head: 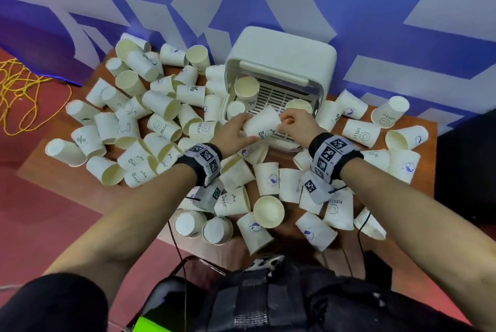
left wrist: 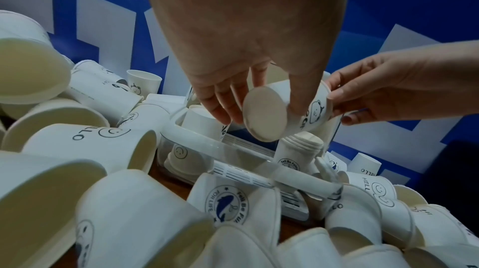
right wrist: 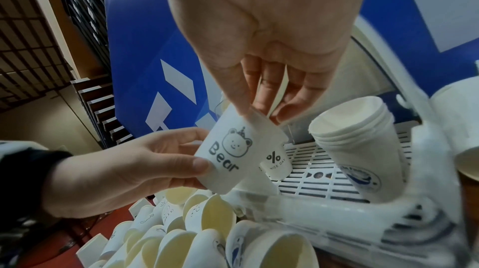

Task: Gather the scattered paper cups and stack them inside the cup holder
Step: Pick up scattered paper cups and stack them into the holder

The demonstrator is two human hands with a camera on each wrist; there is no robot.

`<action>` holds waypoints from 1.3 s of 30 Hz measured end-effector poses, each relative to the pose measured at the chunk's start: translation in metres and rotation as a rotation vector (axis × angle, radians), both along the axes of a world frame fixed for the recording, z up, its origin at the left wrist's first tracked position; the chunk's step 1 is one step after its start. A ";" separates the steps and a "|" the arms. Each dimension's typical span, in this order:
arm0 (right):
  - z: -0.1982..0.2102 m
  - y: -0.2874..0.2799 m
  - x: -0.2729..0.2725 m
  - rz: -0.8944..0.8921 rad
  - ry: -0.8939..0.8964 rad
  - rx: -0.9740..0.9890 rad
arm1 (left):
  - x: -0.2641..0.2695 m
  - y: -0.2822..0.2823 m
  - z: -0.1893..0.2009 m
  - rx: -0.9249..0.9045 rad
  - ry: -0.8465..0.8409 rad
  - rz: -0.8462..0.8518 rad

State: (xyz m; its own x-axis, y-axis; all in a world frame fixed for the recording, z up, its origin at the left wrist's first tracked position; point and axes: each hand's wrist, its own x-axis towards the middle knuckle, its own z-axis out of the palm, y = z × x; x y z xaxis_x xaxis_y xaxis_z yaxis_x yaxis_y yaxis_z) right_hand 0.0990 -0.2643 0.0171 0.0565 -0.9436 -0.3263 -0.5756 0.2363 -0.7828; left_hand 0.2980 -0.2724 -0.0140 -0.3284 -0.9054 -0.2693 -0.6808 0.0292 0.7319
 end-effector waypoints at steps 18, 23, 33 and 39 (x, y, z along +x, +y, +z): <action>-0.029 -0.051 0.009 -0.104 0.036 -0.006 | 0.006 -0.074 -0.022 -0.277 -0.043 0.000; -0.041 -0.050 0.009 -0.042 0.110 0.000 | -0.001 -0.080 -0.028 -0.251 -0.170 -0.152; -0.065 -0.042 0.010 0.195 0.202 0.091 | -0.024 -0.080 -0.050 -0.209 -0.305 -0.416; -0.067 -0.033 0.005 0.246 0.208 0.134 | -0.024 -0.072 -0.049 -0.236 -0.310 -0.407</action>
